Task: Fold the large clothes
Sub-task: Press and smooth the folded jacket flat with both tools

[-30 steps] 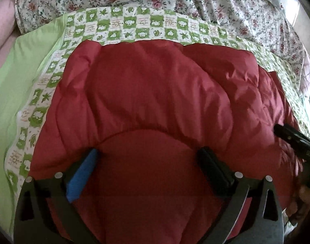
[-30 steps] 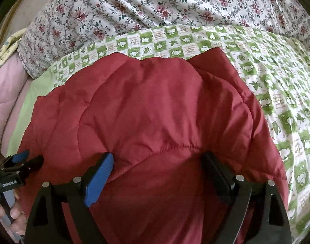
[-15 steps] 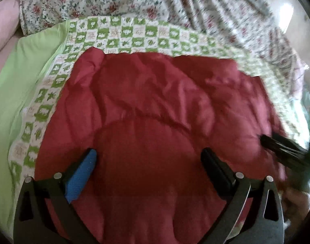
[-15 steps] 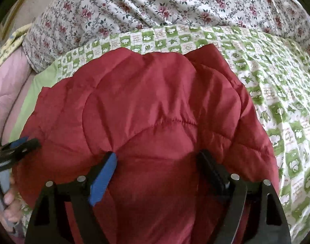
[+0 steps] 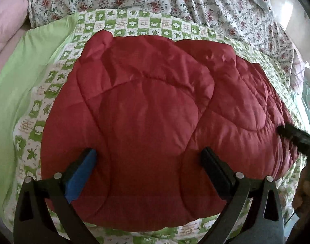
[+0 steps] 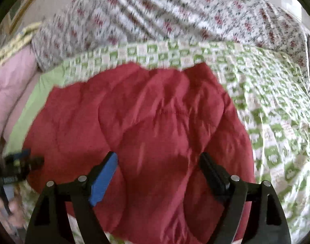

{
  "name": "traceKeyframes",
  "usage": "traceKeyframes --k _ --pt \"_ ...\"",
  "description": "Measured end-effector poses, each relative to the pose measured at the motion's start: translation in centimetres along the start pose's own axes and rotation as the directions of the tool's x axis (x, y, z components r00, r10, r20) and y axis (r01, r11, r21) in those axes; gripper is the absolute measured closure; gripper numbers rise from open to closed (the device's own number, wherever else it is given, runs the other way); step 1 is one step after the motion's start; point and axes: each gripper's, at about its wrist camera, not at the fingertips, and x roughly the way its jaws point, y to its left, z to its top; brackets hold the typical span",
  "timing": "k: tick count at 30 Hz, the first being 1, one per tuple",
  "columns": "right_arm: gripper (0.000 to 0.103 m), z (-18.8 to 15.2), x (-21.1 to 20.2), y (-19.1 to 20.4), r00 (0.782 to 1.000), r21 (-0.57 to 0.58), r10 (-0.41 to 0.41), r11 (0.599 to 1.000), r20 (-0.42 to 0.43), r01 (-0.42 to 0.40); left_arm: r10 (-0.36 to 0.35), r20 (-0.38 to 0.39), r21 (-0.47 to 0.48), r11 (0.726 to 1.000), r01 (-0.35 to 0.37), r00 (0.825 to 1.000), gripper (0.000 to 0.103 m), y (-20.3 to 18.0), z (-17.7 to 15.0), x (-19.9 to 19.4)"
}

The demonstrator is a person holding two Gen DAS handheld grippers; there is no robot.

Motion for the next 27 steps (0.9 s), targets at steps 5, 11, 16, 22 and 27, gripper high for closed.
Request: traceKeyframes --k 5,11,16,22,27 --pt "0.017 -0.8 2.7 -1.8 0.999 0.052 0.029 0.998 -0.014 -0.028 0.017 0.004 0.016 1.000 -0.017 1.000 0.000 -0.3 -0.3 0.5" --pt "0.017 -1.2 2.3 -1.7 1.000 0.057 0.022 0.998 -0.003 -0.022 0.028 0.004 0.018 0.999 -0.028 1.000 0.000 -0.2 -0.3 0.7" --pt "0.017 -1.3 0.0 -0.3 0.999 0.064 -0.012 0.998 0.039 0.010 0.038 -0.003 0.022 0.999 -0.038 0.999 0.000 -0.2 -0.3 0.9" --pt "0.015 -2.1 -0.8 2.8 0.999 -0.032 0.000 0.999 0.036 0.001 0.034 0.000 0.024 0.999 -0.034 0.999 0.000 0.0 -0.3 0.9" --pt "0.012 -2.6 1.3 1.5 1.000 -0.004 -0.011 1.000 0.007 0.011 0.041 0.011 0.032 0.999 -0.042 0.999 0.000 -0.2 -0.6 0.6"
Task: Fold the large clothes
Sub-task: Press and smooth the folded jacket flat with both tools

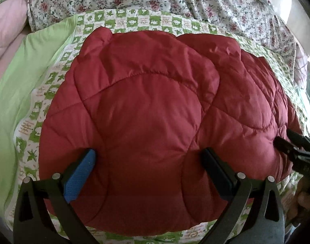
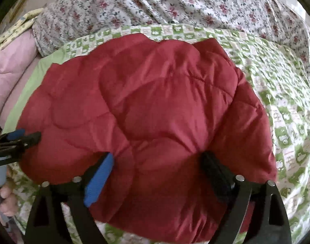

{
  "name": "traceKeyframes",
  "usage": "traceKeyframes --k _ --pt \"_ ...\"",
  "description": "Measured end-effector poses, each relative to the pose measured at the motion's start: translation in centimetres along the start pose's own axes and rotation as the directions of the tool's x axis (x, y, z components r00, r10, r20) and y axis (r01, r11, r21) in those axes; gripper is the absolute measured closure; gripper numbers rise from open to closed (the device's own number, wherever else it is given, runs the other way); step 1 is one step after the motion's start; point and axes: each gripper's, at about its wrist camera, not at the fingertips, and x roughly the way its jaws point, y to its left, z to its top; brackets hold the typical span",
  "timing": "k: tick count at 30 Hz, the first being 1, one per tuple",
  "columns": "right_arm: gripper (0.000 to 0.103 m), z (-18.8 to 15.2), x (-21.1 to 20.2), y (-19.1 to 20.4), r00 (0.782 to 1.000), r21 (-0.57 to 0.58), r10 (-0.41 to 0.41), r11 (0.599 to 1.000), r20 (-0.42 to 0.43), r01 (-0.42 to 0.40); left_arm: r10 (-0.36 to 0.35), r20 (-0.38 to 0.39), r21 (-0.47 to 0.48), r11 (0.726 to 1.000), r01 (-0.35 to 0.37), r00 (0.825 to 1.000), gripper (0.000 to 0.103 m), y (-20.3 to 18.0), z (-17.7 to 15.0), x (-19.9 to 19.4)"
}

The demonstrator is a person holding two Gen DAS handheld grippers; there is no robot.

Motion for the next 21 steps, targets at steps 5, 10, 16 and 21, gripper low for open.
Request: traceKeyframes --k 5,10,16,21 --pt "0.012 0.2 -0.2 -0.3 1.000 -0.002 -0.004 1.000 0.004 0.004 -0.007 0.005 -0.020 1.000 0.007 1.000 0.000 0.0 -0.4 -1.4" --pt "0.012 0.0 0.0 0.0 1.000 0.001 -0.007 1.000 0.003 0.007 -0.022 0.007 -0.009 1.000 0.022 1.000 0.000 -0.3 -1.5 -2.5" --pt "0.012 -0.5 -1.3 0.3 1.000 0.016 -0.002 1.000 0.021 0.002 -0.012 0.000 -0.003 1.000 0.012 1.000 0.000 -0.3 -1.4 -1.1" --pt "0.012 -1.3 -3.2 0.8 0.999 0.012 0.030 0.999 0.033 -0.030 -0.012 0.001 -0.011 1.000 0.012 1.000 0.000 -0.4 -1.5 -1.4"
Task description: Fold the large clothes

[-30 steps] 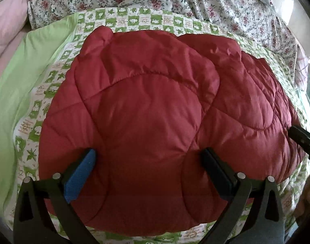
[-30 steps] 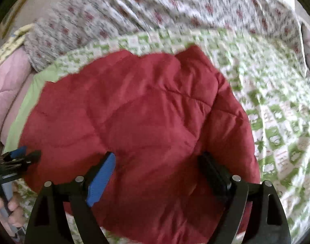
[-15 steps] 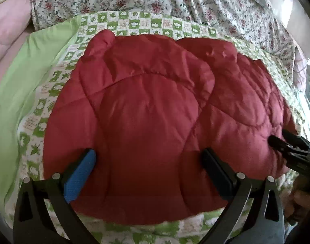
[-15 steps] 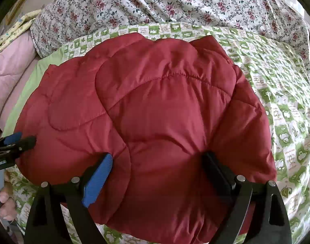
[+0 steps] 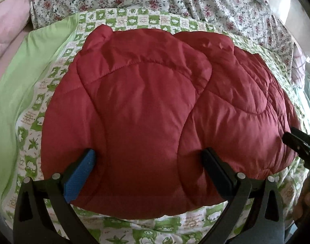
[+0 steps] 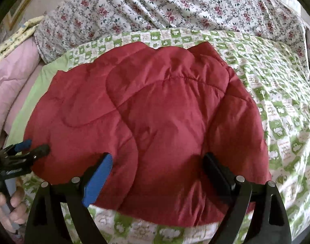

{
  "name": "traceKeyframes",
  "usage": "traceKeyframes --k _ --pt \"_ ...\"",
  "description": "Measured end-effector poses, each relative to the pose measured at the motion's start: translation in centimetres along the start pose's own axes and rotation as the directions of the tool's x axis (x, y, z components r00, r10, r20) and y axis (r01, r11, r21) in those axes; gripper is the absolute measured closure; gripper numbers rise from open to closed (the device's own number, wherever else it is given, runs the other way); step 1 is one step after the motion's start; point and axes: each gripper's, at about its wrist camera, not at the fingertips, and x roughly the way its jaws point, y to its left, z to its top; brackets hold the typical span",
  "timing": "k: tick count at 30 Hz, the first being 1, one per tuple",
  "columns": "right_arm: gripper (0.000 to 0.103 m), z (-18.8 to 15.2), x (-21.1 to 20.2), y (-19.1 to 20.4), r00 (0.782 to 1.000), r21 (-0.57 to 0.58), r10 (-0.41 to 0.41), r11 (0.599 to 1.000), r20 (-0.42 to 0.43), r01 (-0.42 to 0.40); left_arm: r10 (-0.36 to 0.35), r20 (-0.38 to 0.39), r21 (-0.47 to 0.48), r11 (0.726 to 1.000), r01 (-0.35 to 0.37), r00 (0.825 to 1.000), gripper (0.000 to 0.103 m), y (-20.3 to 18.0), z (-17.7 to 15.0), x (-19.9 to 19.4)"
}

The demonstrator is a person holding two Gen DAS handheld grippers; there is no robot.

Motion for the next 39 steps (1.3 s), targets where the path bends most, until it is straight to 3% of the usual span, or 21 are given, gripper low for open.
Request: traceKeyframes --k 9,20,26,28,30,32,39 --pt "0.010 -2.1 -3.1 1.3 0.998 -0.051 0.066 0.997 0.007 -0.065 -0.044 0.006 -0.025 0.999 0.044 0.999 0.000 0.1 -2.2 -3.5" --pt "0.010 -7.1 -6.6 3.8 0.996 -0.153 0.088 0.984 -0.034 -0.092 0.068 0.009 0.065 0.996 -0.068 0.998 0.000 -0.9 -7.6 -7.4" --pt "0.010 -6.6 -10.9 5.3 0.996 -0.202 0.092 0.975 -0.004 -0.091 0.078 0.058 0.110 0.990 -0.083 0.995 0.000 -1.7 -6.7 -11.7" --pt "0.000 -6.1 -12.5 5.5 0.996 -0.221 0.086 0.972 0.037 -0.076 0.098 0.102 0.123 0.986 -0.111 0.990 0.000 -2.1 -6.1 -13.5" --pt "0.000 -5.6 -13.7 5.8 0.994 -0.234 0.077 0.970 0.072 -0.058 0.143 0.129 0.142 0.977 -0.161 0.981 0.000 -2.6 -5.5 -14.4" --pt "0.000 -5.1 -13.5 5.9 0.994 -0.236 0.075 0.970 0.077 -0.055 0.149 0.144 0.149 0.974 -0.170 0.978 0.000 -2.6 -5.2 -14.2" --pt "0.000 -4.7 -8.6 5.3 0.999 -0.200 0.049 0.979 -0.010 -0.050 0.193 0.068 0.165 0.965 -0.202 0.979 0.000 -3.4 -4.4 -9.4"
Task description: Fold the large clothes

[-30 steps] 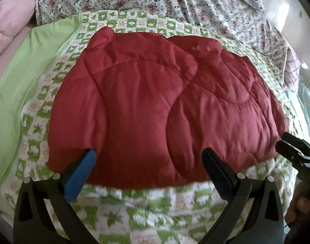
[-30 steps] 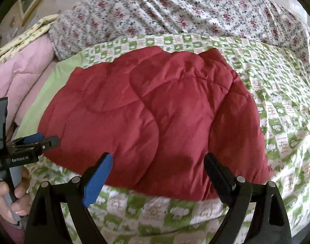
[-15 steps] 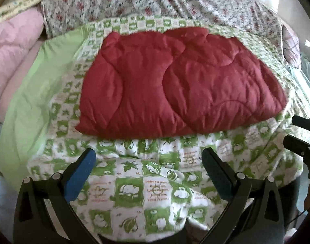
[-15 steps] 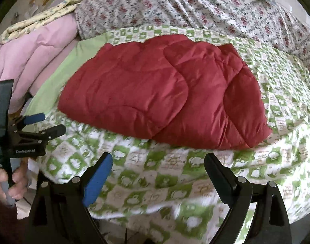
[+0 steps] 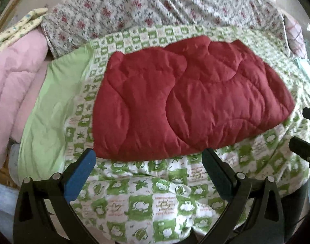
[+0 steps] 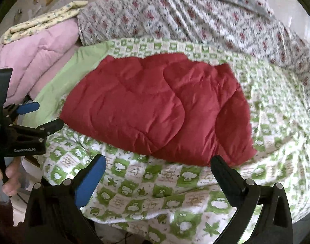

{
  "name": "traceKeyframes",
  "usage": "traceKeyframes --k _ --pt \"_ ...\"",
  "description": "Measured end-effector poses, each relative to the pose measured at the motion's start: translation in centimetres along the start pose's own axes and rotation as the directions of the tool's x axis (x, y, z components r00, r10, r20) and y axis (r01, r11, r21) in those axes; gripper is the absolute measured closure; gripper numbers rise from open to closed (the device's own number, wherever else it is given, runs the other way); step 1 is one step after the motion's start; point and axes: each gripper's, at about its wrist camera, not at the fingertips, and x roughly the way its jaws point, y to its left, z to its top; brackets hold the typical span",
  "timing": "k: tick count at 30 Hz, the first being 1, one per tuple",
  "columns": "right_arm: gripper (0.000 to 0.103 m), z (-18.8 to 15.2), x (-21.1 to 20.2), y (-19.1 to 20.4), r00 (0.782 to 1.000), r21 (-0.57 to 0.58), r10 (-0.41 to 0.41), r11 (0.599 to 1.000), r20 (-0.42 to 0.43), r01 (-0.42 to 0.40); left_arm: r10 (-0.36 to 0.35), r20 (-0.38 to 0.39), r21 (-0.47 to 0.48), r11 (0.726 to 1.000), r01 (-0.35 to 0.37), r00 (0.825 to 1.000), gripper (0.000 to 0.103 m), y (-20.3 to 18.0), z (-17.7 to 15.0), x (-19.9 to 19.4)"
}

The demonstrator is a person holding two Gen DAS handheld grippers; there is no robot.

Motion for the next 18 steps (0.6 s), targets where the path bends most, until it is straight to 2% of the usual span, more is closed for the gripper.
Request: traceKeyframes --k 6,18 --pt "0.000 0.3 2.2 -0.6 0.999 0.012 0.005 1.000 -0.034 -0.005 -0.013 -0.039 -0.009 1.000 0.013 0.999 0.000 -0.7 0.6 2.0" --pt "0.000 2.1 4.5 -0.7 0.999 0.003 0.008 1.000 -0.048 -0.008 -0.047 -0.033 -0.021 0.999 0.046 0.998 0.000 -1.1 1.8 3.0"
